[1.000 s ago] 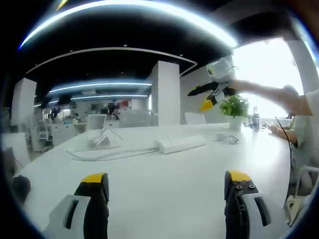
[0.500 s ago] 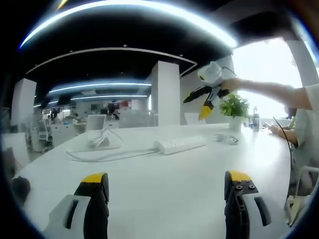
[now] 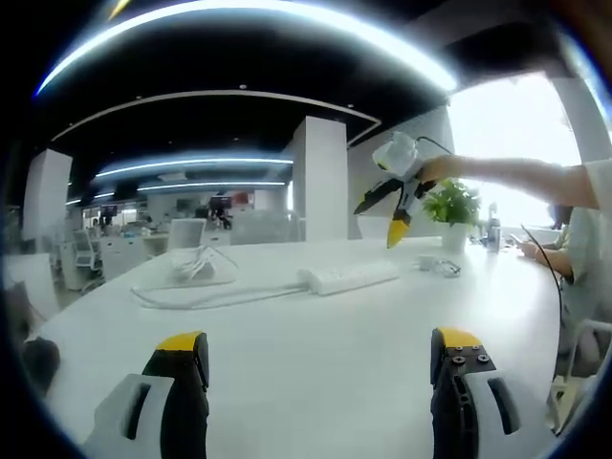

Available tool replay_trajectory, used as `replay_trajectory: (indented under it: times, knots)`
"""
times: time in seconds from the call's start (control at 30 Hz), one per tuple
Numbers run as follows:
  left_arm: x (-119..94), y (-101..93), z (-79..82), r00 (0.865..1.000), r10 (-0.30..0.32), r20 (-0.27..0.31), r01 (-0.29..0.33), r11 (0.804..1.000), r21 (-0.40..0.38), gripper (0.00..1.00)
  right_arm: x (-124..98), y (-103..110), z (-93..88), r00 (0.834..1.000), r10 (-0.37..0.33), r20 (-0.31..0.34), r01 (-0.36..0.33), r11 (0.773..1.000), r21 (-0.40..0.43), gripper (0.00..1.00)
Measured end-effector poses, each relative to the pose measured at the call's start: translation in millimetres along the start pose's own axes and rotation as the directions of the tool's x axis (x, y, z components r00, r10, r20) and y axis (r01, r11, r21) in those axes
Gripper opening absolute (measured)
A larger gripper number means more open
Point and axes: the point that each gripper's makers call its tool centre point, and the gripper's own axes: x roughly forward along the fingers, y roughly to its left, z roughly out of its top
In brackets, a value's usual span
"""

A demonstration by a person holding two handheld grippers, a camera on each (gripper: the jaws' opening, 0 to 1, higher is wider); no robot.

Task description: Straighten the power strip on the desk, plug the charger into it

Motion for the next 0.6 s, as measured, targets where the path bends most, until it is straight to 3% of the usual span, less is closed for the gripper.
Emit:
replay_trajectory:
  times: [0.37, 0.6]
  knots:
    - [1, -0.2, -0.5, 1.000, -0.001, -0.004, 0.001, 1.000, 0.002, 0.99, 17, 13, -13.8, 0.989, 0.122, -0.084, -0.126, 0.991, -0.045, 0.99]
    - [2, -1.5, 1.1, 1.000, -0.004, -0.003, 0.004, 1.000, 0.004, 0.99, 21, 15, -14.7, 0.976, 0.207, -0.071, -0.208, 0.978, -0.017, 0.99]
